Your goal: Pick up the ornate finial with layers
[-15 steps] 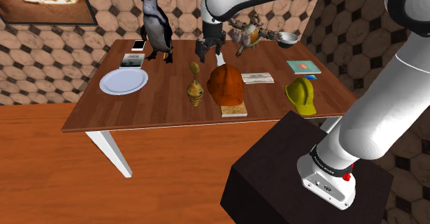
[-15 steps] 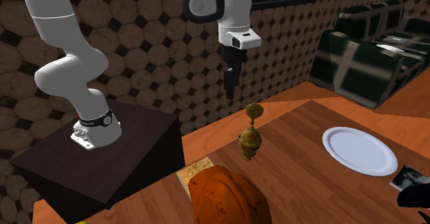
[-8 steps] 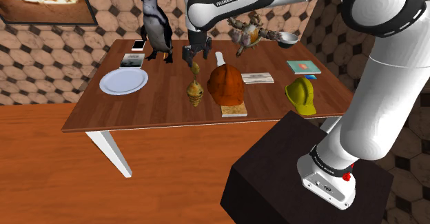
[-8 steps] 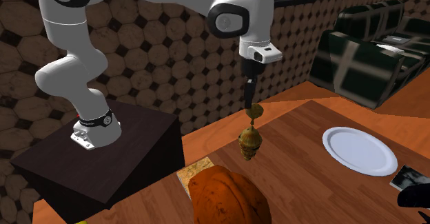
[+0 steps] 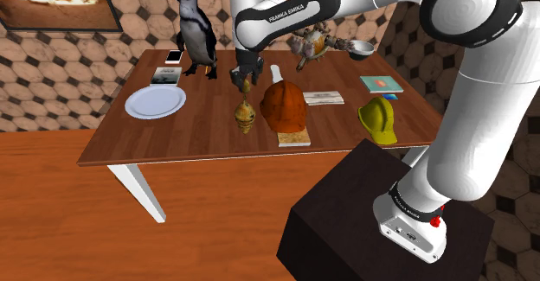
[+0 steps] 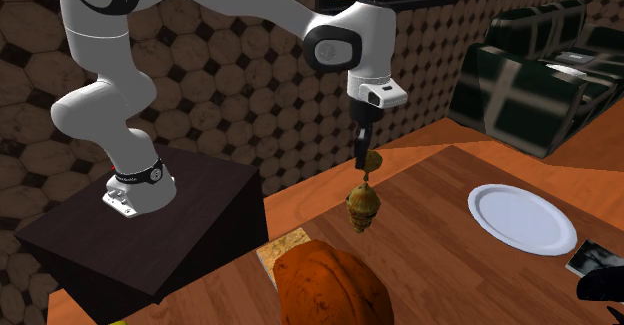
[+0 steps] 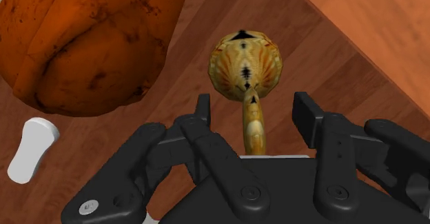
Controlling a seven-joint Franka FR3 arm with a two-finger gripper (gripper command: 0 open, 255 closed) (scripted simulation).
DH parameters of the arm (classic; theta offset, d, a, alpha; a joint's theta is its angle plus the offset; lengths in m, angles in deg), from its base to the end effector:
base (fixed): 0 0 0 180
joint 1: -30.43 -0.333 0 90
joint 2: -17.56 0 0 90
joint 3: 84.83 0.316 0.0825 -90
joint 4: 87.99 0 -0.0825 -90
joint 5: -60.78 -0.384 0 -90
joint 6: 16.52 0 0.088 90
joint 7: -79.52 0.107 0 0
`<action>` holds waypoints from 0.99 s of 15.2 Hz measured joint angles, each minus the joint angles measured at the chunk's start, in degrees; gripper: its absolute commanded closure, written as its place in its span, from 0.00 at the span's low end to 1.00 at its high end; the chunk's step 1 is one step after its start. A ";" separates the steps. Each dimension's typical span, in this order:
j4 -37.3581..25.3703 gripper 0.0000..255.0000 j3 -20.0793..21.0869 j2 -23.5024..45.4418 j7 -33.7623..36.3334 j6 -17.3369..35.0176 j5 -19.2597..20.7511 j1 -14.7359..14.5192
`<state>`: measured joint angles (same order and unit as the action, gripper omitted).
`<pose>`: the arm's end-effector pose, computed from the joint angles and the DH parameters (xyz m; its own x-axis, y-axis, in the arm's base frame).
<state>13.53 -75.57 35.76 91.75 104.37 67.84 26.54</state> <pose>0.6278 0.1328 0.3860 0.9969 0.0702 0.0356 0.0684 -0.9964 0.0506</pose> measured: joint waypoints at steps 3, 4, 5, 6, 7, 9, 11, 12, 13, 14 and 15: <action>0.02 1.00 -0.01 0.04 0.01 0.10 0.02 0.00; 0.03 1.00 -0.01 0.04 0.01 0.11 0.02 0.00; 0.03 1.00 -0.01 0.04 0.01 0.12 0.02 0.00; 0.03 1.00 -0.01 0.04 0.02 0.12 0.02 0.00; 0.02 1.00 -0.01 0.04 0.01 0.12 0.02 0.00; 0.02 1.00 -0.01 0.04 0.01 0.12 0.02 0.00; -0.49 1.00 0.02 -0.24 -0.10 -0.74 -0.09 0.02; -0.82 1.00 0.06 -0.44 -0.12 -1.27 -0.14 -0.01; -1.21 1.00 0.07 -0.74 -0.26 -1.94 -0.24 0.04; -1.67 1.00 0.07 -0.91 -0.38 -2.56 -0.30 0.08; -2.34 1.00 0.09 -1.04 -0.48 -3.35 -0.37 0.09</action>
<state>11.20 -75.48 34.71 91.27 101.02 67.47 26.62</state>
